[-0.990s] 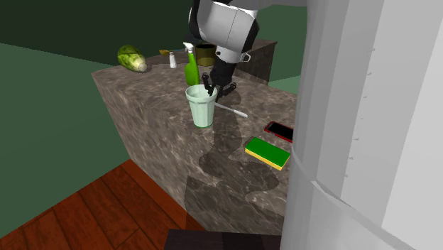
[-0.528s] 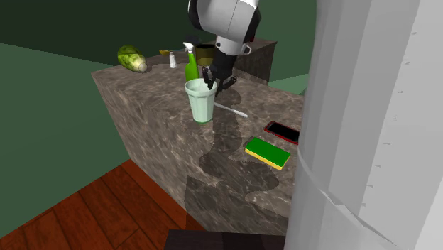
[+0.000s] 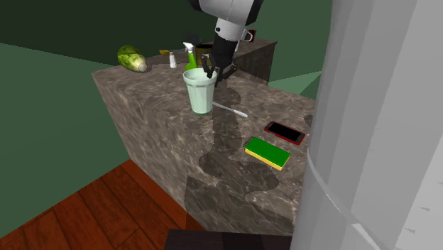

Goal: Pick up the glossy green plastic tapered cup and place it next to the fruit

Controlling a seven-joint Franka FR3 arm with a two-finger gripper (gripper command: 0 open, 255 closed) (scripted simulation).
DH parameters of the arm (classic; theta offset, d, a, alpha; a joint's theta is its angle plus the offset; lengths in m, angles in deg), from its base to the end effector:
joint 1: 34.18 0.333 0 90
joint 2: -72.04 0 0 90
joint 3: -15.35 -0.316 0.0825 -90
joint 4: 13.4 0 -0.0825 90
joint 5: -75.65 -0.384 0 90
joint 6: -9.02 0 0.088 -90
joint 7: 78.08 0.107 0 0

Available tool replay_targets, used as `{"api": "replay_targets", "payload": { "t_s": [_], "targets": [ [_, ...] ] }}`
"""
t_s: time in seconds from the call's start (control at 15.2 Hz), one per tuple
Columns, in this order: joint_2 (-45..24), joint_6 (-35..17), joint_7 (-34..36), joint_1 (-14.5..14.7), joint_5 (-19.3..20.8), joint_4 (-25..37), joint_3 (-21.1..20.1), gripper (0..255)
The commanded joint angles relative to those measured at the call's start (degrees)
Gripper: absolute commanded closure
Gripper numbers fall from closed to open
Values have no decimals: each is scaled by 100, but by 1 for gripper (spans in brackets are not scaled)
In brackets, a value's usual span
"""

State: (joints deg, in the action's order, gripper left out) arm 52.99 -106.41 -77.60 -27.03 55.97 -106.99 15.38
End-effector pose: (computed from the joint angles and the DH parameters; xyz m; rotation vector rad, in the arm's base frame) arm 0.6542 0.1017 0.4337 -2.8253 0.0356 -0.0389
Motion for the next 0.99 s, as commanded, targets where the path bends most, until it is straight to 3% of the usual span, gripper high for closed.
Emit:
{"api": "replay_targets", "payload": {
  "t_s": [0.0, 0.92],
  "targets": [
    [52, 132, 40, -5, 18, 87, 6, 255],
    [163, 1104, 340, -31, 124, 988, 28, 255]
  ]
}}
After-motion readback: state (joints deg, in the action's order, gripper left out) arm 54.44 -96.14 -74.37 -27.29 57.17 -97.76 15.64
